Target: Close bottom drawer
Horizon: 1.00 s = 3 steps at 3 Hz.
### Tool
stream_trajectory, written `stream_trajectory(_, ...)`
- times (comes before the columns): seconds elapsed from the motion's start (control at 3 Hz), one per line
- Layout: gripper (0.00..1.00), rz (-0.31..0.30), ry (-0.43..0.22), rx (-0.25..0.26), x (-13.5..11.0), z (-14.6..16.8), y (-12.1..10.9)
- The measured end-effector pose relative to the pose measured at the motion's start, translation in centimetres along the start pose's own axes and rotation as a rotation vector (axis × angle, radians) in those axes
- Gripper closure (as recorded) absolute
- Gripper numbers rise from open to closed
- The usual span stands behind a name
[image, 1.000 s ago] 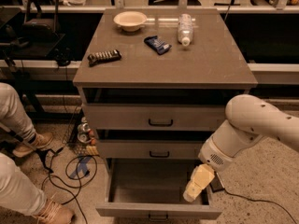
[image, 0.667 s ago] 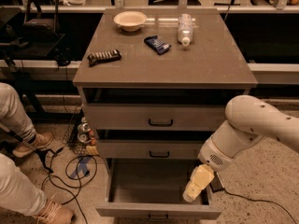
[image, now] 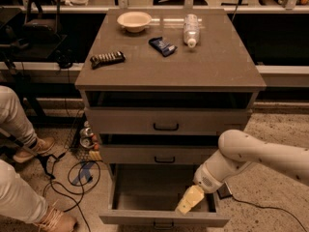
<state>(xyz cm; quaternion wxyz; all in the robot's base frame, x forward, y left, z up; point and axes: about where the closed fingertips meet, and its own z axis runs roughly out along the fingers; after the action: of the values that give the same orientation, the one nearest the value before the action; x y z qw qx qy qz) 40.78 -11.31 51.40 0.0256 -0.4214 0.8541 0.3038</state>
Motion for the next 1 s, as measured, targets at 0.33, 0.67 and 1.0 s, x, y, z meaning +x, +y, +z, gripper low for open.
stream_trajectory(0.33,0.00,0.062,-0.009,-0.077,1.0,6.1,-2.3)
stream_trajectory(0.67,0.17,0.120,0.012,-0.156,2.5,11.7,-4.0)
stream_trajectory(1.0,0.40,0.163,0.041,-0.215,3.8,16.3,-4.9)
